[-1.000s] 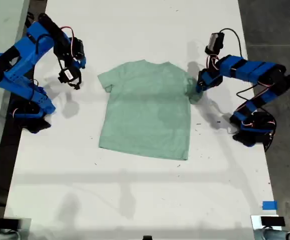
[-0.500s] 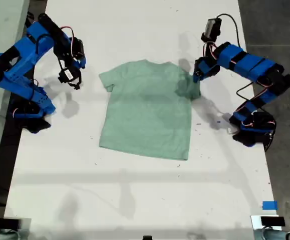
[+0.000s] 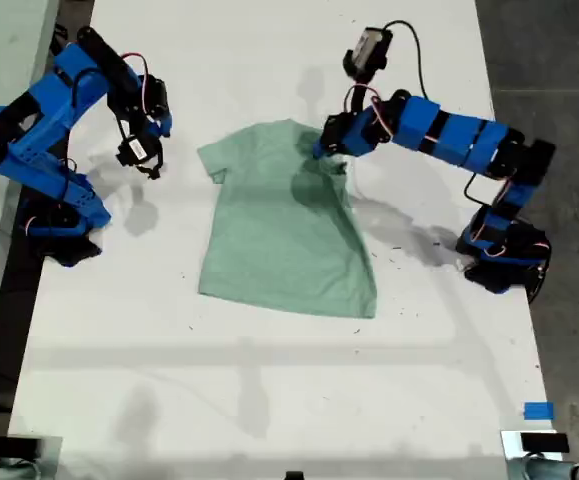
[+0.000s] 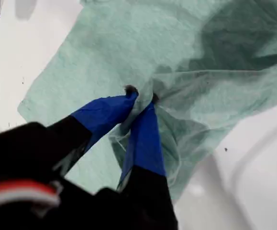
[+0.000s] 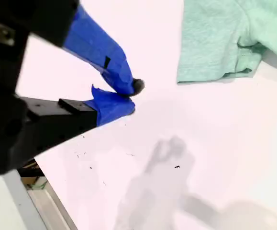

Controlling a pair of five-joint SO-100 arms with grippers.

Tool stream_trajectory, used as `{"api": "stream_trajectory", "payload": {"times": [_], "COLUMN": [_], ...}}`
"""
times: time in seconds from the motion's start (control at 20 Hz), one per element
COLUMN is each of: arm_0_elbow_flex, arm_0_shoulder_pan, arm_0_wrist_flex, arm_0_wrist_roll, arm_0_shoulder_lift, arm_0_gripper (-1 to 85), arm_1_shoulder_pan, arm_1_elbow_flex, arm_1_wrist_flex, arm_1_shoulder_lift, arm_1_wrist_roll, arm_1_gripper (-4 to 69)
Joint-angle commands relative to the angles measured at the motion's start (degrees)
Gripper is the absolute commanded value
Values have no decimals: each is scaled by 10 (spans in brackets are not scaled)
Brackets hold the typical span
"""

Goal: Fold tshirt

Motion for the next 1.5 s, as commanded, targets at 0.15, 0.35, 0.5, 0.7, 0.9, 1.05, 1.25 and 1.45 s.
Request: {"api": "stream_trajectory", "payload": {"times": [0.15, 0.35, 0.5, 0.7, 0.9, 1.05, 1.25, 1.45], "arm_0_elbow_flex": [-6, -8, -8, -11, -48, -102, -110, -54], "arm_0_shoulder_pan": [3, 4, 4, 8, 23, 25, 13, -24], "arm_0_wrist_flex": [-2, -2, -2, -2, 3, 10, -35, -156], "arm_0_wrist_roll": [-9, -10, -11, -12, 18, 44, 65, 98], "arm_0_shoulder_lift": [4, 6, 7, 7, -23, -70, -146, -226], "arm_0_gripper": [0, 0, 0, 8, 322, 355, 357, 344], "arm_1_shoulder_pan": [-27, -29, -35, -34, -33, -41, -46, -54], "arm_1_elbow_flex": [-127, -224, -276, -259, -119, -27, 9, 10], "arm_1_wrist_flex": [-107, -37, 75, 204, 250, 218, 207, 207], "arm_1_shoulder_lift": [-205, -284, -208, -18, 112, 179, 207, 214], "arm_1_wrist_roll": [8, 2, -12, -44, -25, -6, 0, 0], "arm_1_gripper": [141, 327, 310, 238, 225, 224, 218, 215]}}
